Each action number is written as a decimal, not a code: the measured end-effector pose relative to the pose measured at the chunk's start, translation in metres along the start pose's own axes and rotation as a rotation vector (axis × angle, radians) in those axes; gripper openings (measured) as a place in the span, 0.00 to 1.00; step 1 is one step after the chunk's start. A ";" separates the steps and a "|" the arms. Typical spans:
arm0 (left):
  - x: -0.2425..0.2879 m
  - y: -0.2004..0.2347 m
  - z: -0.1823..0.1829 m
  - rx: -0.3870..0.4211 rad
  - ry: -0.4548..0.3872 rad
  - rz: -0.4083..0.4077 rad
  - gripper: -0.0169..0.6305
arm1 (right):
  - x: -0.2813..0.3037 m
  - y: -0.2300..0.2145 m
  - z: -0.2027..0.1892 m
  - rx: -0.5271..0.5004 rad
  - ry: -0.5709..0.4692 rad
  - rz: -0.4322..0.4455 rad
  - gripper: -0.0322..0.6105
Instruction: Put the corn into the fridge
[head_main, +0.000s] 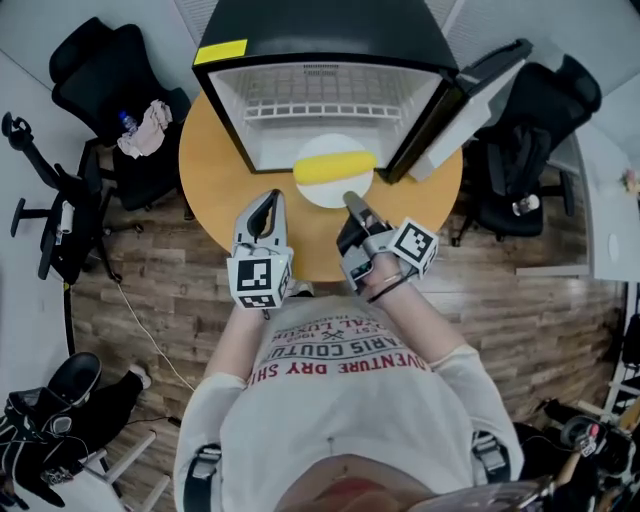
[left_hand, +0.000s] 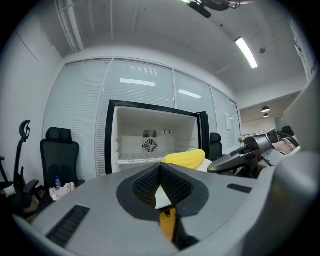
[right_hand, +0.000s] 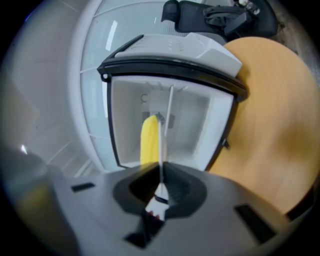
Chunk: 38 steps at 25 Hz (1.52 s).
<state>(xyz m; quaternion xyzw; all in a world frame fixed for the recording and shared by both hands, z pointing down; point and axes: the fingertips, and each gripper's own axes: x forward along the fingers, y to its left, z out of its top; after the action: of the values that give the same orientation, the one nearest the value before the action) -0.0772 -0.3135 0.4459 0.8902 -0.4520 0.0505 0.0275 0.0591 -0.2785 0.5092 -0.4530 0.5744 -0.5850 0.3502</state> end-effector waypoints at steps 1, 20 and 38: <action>0.006 0.008 0.002 0.002 -0.003 -0.016 0.07 | 0.008 0.002 0.001 0.001 -0.015 -0.001 0.11; 0.062 0.076 -0.018 -0.030 0.047 -0.084 0.07 | 0.098 0.020 0.045 0.023 -0.137 -0.016 0.11; 0.099 0.084 -0.023 -0.047 0.092 -0.045 0.07 | 0.143 0.012 0.076 0.115 -0.139 -0.031 0.12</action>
<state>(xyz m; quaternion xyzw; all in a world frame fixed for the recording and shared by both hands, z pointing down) -0.0883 -0.4402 0.4799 0.8960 -0.4311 0.0800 0.0702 0.0797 -0.4393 0.5106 -0.4804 0.5073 -0.5894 0.4056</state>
